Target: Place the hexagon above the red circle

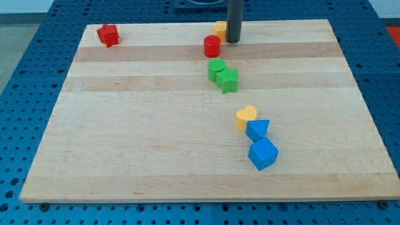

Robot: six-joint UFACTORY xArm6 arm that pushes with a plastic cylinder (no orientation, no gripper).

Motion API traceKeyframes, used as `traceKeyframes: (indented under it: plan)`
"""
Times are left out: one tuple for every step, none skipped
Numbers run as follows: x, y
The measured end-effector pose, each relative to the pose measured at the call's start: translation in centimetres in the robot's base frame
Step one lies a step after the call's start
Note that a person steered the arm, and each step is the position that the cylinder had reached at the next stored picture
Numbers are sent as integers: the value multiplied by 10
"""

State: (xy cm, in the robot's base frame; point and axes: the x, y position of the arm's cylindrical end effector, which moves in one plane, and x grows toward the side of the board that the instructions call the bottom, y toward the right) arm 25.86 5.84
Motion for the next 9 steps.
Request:
traceKeyframes:
  plan:
    - [3,12]
    - [-7,31]
    - [-35,32]
    - [-39,27]
    - [-34,21]
    - [-33,13]
    - [-33,-3]
    - [-33,-16]
    - [-33,-18]
